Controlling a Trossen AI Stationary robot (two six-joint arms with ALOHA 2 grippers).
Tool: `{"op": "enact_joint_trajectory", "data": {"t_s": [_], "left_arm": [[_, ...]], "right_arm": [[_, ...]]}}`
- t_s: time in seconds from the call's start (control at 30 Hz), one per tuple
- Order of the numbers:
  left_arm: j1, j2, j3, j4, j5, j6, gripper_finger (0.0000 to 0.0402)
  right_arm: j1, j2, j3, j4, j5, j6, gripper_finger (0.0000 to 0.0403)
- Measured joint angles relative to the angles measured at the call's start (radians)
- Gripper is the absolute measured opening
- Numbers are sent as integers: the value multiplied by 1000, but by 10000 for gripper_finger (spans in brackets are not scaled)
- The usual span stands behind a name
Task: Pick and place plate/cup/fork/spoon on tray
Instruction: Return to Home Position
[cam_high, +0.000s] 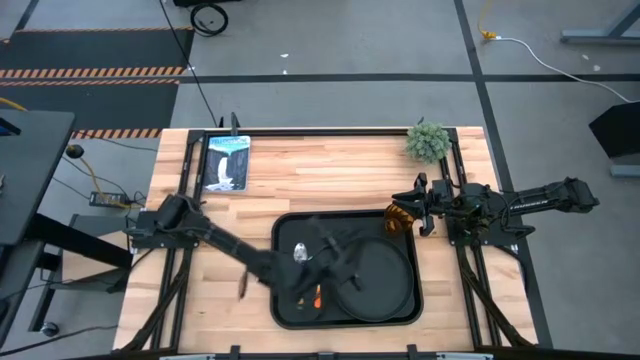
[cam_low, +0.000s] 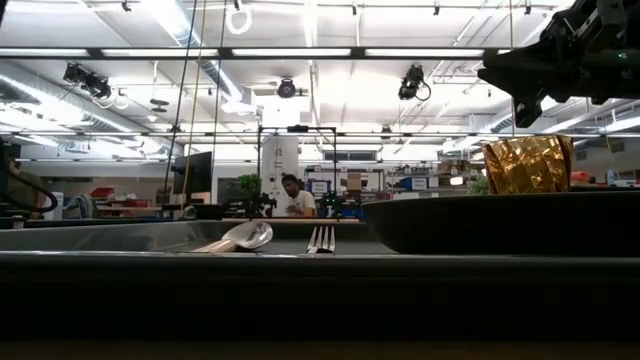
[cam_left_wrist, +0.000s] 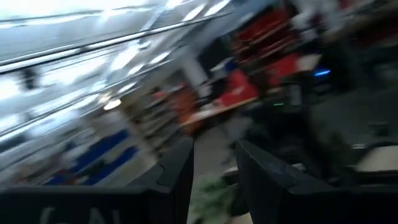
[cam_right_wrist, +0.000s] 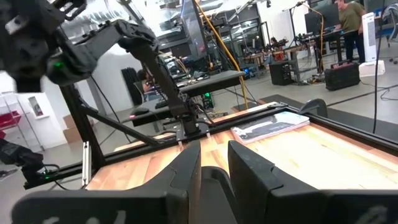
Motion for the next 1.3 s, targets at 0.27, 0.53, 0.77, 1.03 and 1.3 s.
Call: {"op": "enact_joint_trajectory", "data": {"t_s": [0.27, 0.53, 0.77, 1.03, 1.3], "left_arm": [[-119, -91, 0, 240, -36, 437, 128], [-81, -279, 1, -133, 37, 283, 128], [42, -395, 0, -673, 368, -78, 128], [188, -462, -24, -973, 891, -629, 128], [236, -670, -425, -591, 972, -751, 128]], "right_arm": [[0, 0, 0, 0, 0, 0, 88], [0, 0, 0, 0, 0, 0, 88], [0, 0, 0, 0, 0, 0, 88], [0, 0, 0, 0, 0, 0, 88], [0, 0, 0, 0, 0, 0, 88]]}}
